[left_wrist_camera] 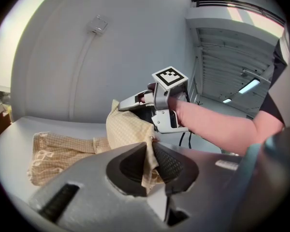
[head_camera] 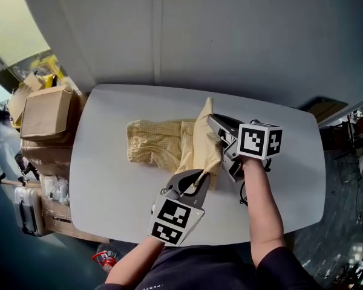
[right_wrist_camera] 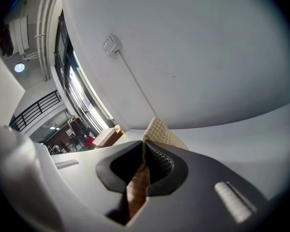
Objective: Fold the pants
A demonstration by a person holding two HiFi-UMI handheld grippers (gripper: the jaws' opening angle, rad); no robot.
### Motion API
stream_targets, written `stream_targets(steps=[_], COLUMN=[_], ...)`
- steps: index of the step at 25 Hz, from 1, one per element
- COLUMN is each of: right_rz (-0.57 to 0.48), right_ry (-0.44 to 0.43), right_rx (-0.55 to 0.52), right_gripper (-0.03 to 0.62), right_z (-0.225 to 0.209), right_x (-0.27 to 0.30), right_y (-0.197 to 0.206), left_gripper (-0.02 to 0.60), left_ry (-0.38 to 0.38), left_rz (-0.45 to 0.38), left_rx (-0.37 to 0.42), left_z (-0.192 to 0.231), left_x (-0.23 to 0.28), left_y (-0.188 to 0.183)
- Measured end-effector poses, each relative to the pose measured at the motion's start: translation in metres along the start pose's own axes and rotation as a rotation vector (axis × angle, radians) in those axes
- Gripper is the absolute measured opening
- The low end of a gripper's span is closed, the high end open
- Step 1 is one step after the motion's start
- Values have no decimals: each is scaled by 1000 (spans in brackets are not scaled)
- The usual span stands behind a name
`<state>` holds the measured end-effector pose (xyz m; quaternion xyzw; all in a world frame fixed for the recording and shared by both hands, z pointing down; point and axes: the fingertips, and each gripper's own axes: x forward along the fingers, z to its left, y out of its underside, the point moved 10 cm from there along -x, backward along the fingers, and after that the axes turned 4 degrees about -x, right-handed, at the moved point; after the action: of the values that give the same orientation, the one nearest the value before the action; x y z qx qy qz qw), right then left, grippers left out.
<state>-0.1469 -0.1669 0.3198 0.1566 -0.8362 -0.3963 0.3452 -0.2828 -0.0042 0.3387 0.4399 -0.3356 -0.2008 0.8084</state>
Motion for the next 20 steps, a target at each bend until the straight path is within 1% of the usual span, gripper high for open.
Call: stream_targets(steps=[4, 9, 16, 20], right_rz=[-1, 7, 34, 75], right_ry=[-10, -42, -124, -161], right_rx=[-20, -56, -105, -127], right_gripper=[21, 21, 21, 21], right_z=[23, 54, 100, 124], right_x=[17, 45, 88, 119], right_y=[-6, -14, -17, -8], left_gripper=[28, 28, 29, 31], left_ry=[-26, -76, -197, -283], left_rz=[-36, -73, -98, -79], left_rx=[-38, -60, -108, -126], left_z=[19, 45, 81, 103], left_x=[-26, -57, -101, -124], left_y=[-5, -9, -2, 11])
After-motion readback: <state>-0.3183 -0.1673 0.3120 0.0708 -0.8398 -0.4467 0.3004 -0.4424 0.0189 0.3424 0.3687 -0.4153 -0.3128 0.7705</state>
